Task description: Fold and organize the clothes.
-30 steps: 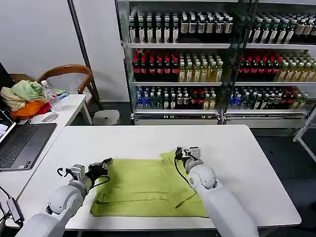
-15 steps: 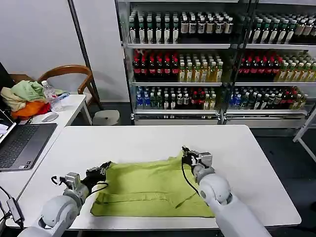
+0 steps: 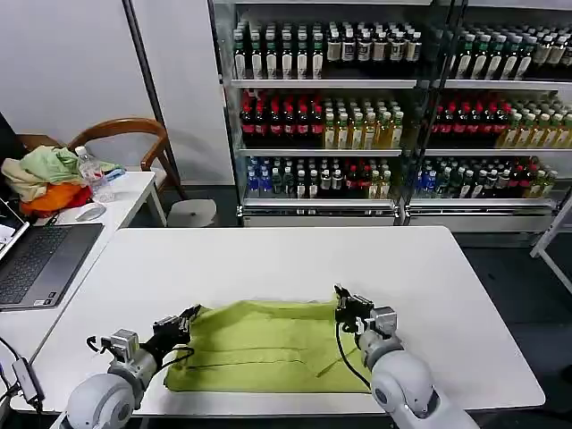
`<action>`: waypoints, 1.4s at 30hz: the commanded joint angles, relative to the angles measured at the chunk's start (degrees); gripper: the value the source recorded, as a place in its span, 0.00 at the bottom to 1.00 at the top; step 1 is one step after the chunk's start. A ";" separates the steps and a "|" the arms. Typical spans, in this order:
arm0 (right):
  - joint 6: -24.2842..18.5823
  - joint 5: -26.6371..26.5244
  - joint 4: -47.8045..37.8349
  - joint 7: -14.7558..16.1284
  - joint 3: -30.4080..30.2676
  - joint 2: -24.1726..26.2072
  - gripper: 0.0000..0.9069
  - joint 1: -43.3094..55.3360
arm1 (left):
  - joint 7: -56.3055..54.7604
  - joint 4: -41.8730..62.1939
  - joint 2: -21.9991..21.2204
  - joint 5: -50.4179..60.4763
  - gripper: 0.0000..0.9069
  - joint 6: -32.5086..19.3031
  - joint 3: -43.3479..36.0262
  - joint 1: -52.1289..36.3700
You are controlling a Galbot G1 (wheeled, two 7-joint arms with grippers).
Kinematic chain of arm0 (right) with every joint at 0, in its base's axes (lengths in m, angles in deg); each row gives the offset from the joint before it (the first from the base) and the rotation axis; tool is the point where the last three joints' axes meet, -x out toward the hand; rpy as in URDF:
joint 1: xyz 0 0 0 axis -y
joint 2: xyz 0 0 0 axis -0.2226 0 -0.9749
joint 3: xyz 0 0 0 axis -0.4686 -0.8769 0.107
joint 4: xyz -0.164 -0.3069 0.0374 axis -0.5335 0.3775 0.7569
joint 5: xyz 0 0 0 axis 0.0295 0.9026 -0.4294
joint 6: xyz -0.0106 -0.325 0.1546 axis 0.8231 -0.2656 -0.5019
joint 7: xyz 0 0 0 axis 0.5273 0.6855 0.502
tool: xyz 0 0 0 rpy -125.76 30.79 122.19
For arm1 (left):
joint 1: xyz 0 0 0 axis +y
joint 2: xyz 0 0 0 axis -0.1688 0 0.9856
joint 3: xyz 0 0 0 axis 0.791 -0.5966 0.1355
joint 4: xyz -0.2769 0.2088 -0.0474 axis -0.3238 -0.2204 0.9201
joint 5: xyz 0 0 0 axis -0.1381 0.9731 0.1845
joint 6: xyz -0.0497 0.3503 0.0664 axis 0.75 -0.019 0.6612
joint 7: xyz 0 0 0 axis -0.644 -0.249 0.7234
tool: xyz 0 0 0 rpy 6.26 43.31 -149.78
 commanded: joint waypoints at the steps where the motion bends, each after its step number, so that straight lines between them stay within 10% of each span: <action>1: 0.61 0.84 3.80 -0.71 0.42 0.43 0.00 -3.83 | 1.48 0.63 0.39 0.52 0.06 -0.97 1.60 2.35; 42: 1.24 5.96 3.91 -1.21 -0.39 0.21 0.00 -9.19 | 3.81 -3.08 1.61 3.47 0.06 -0.96 4.77 11.48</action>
